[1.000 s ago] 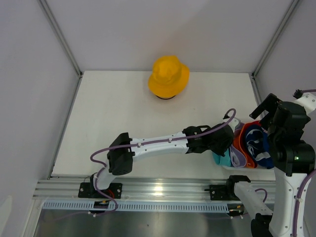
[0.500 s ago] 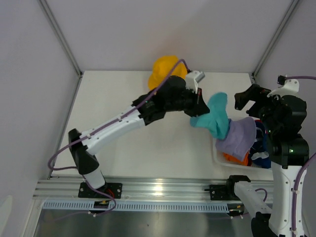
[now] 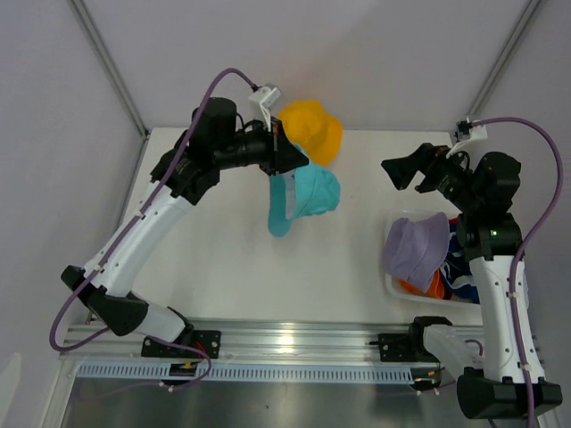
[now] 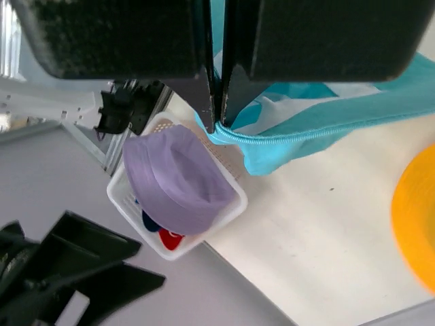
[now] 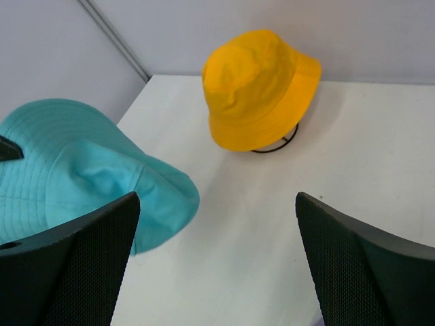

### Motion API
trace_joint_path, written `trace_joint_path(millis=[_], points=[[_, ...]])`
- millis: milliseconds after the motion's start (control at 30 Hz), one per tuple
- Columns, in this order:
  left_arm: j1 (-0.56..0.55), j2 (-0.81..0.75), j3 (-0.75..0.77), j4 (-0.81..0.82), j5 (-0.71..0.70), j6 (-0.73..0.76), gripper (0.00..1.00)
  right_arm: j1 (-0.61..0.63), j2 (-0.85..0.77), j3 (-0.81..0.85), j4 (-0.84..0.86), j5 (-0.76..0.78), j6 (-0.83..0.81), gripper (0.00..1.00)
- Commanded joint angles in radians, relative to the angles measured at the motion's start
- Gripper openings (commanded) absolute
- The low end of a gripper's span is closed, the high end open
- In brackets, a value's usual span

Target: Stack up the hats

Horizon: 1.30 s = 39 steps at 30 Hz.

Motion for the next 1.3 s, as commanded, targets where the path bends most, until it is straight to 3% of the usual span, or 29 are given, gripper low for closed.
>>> trace_joint_path(millis=[0,67,100,200,267,333,467,600,667,767,900,1067,1167,1267], points=[[0.068,-0.043,-0.031,0.006,-0.026,-0.188,0.01,0.030,0.029,-0.010,0.081,-0.038,0.106,1.00],[0.072,-0.087,-0.222,0.168,0.042,-0.349,0.01,0.039,0.034,-0.010,0.058,0.010,0.120,1.00],[0.069,-0.098,-0.325,0.400,0.070,-0.462,0.01,0.041,0.032,-0.010,0.058,0.009,0.120,1.00],[0.055,-0.057,-0.412,0.778,0.224,-0.561,0.01,0.042,0.023,-0.002,0.046,0.013,0.114,0.99],[0.042,0.007,-0.328,0.780,0.262,-0.544,0.01,0.044,0.017,0.004,0.023,0.030,0.092,0.99],[0.039,0.005,-0.323,0.677,0.230,-0.494,0.01,0.044,0.011,0.009,-0.013,0.065,0.084,0.99],[0.050,-0.121,-0.611,0.640,0.002,-0.503,0.01,0.044,0.019,0.003,-0.054,0.071,0.072,1.00],[0.056,-0.161,-0.984,0.814,-0.051,-0.568,0.01,0.050,0.046,-0.016,-0.053,0.041,0.098,1.00],[0.056,-0.158,-1.053,0.977,-0.036,-0.572,0.01,0.079,0.069,-0.017,-0.068,0.041,0.066,0.99],[0.056,-0.158,-1.153,1.033,-0.042,-0.546,0.01,0.160,0.109,0.006,-0.132,0.106,0.020,1.00],[0.065,-0.190,-1.156,0.965,-0.140,-0.475,0.01,0.252,0.161,0.015,-0.143,0.159,-0.003,1.00],[0.070,-0.240,-1.038,0.861,-0.045,-0.328,0.01,0.338,0.207,0.001,-0.134,0.223,-0.003,0.99],[0.069,-0.290,-0.949,0.749,0.029,-0.158,0.01,0.345,0.189,-0.048,-0.096,0.240,-0.011,1.00],[0.070,-0.326,-0.799,0.579,0.092,0.119,0.01,0.329,0.144,-0.109,-0.031,0.249,-0.017,0.99]])
